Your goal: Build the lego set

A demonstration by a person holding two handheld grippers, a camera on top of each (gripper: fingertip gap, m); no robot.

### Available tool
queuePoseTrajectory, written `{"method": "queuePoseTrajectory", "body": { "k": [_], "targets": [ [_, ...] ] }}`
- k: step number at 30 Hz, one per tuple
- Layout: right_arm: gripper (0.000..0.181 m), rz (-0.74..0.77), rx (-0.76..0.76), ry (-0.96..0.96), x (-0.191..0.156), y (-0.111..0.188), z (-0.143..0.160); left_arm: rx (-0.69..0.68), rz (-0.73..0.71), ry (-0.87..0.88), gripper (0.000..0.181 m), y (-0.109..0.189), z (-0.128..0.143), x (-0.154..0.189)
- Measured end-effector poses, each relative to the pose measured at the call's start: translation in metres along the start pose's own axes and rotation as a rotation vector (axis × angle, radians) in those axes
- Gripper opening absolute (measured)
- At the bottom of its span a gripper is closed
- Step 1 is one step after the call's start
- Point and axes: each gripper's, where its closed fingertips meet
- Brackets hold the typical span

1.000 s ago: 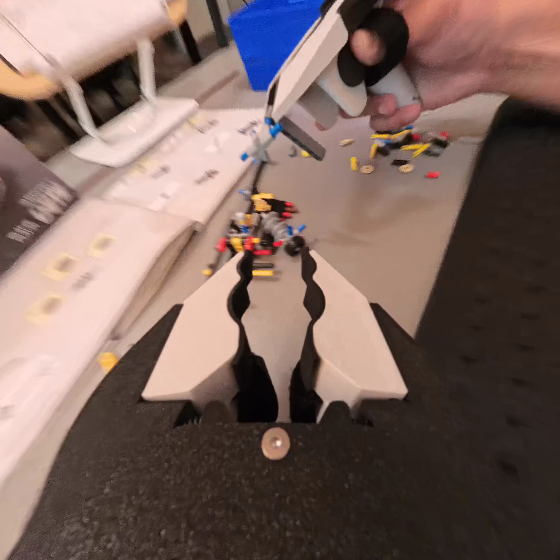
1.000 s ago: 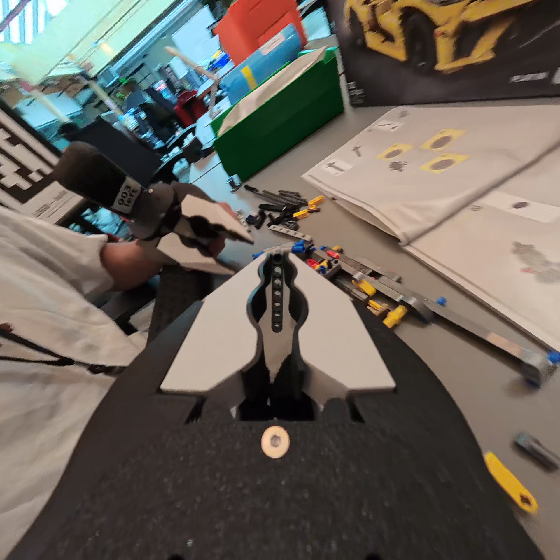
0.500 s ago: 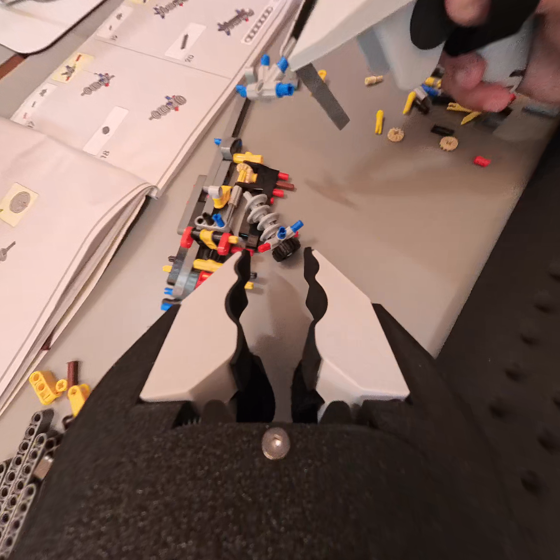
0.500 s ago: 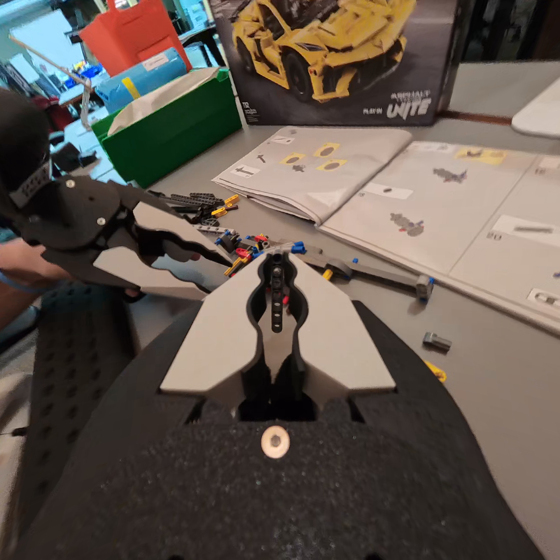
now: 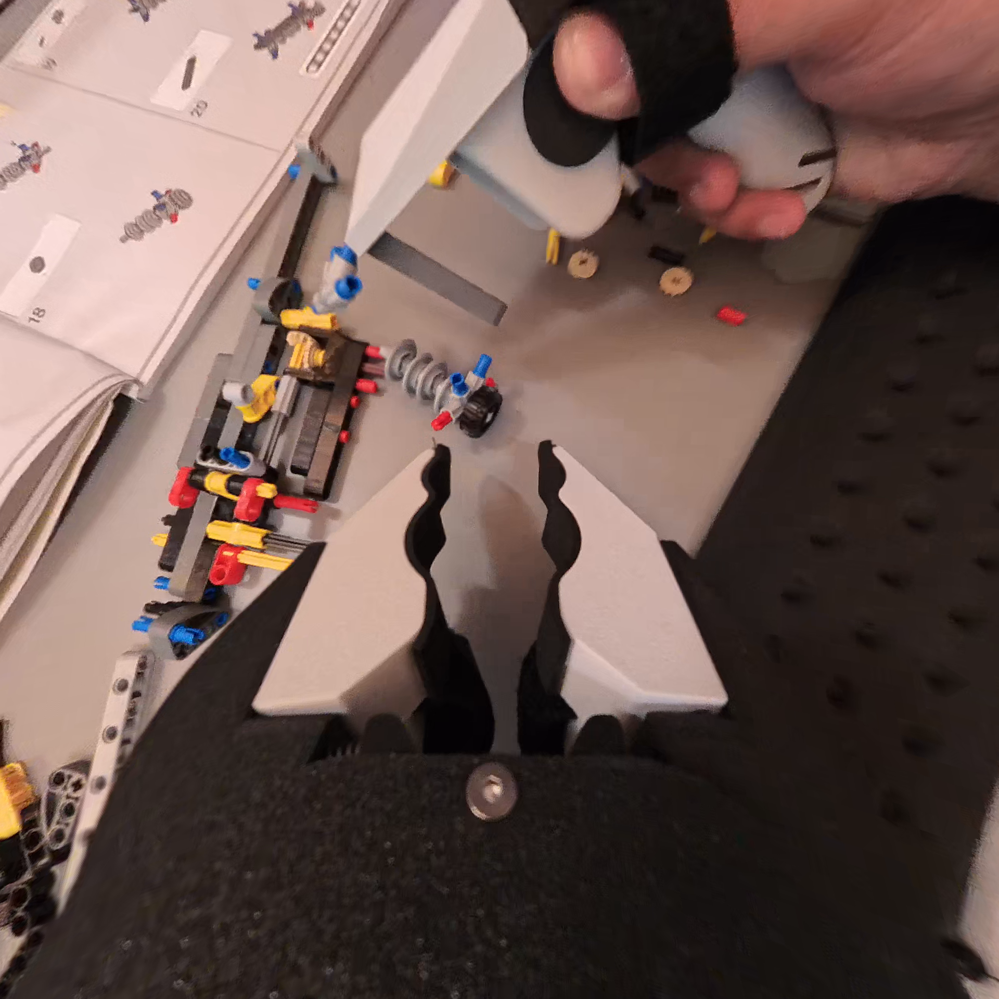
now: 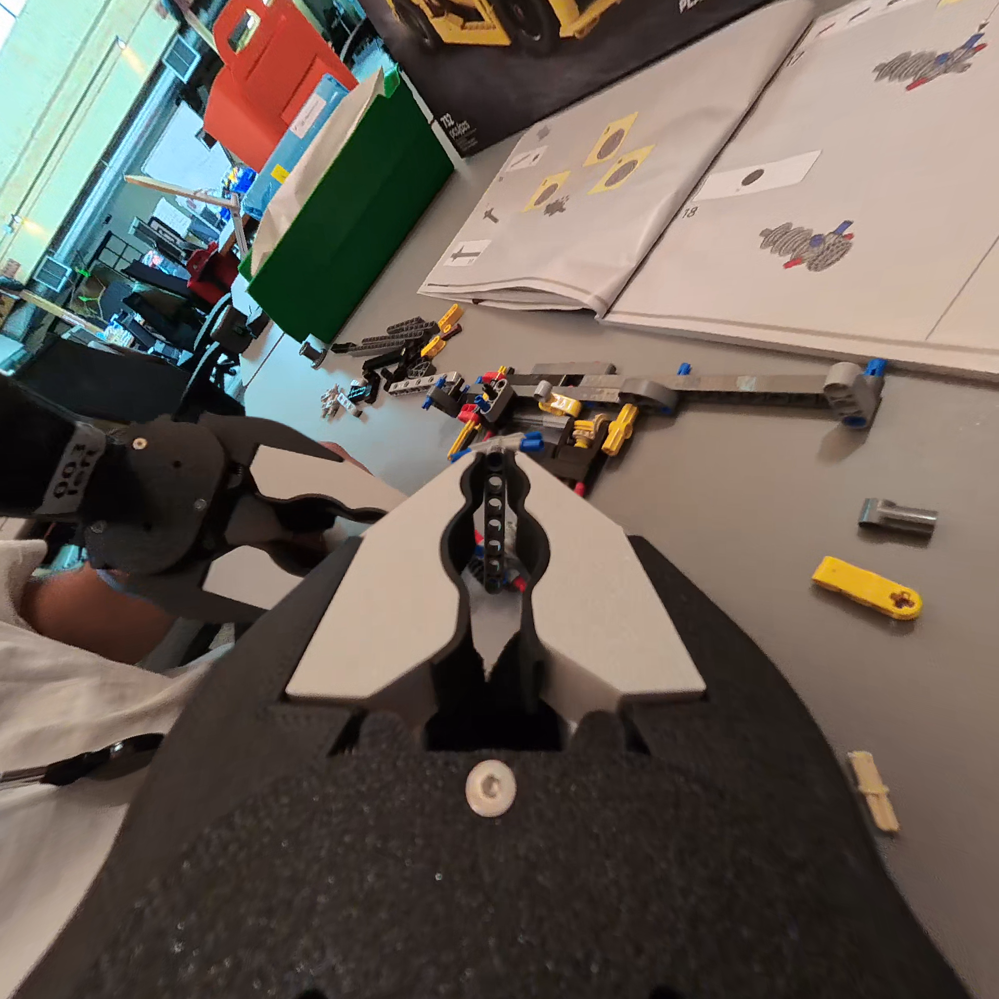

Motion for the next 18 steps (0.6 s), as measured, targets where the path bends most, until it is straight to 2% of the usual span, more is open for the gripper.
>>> {"method": "queuePoseTrajectory", "body": {
  "k": [4,7,10,12,14,18],
  "targets": [
    [0.006,0.069,-0.074,0.067,-0.011,0.008,-0.001,0.107,0.044,0.045,0.033,0.018,-0.028,-0.009],
    [0.006,0.086,-0.189,0.094,-0.025,0.007,0.006,0.13,-0.013,-0.108,0.032,0.025,-0.044,-0.028],
    [0.006,0.123,-0.231,0.121,-0.028,0.006,0.009,0.092,-0.024,-0.29,0.025,0.022,-0.045,-0.028],
    [0.006,0.098,-0.234,0.098,-0.032,0.005,0.01,0.072,-0.047,-0.36,0.021,0.018,-0.043,-0.027],
    [0.006,0.091,-0.232,0.077,-0.033,0.005,0.01,0.076,-0.075,-0.388,0.011,0.016,-0.044,-0.028],
    [0.006,0.114,-0.206,0.091,-0.032,0.005,0.008,0.085,-0.121,-0.403,0.006,0.017,-0.046,-0.032]
  ]
}}
Point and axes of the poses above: each gripper's, where its closed fingertips meet, y back along the fingers, z out of its underside, x = y × z across the jaws, and after that the axes turned 1 degree about -y, right-handed
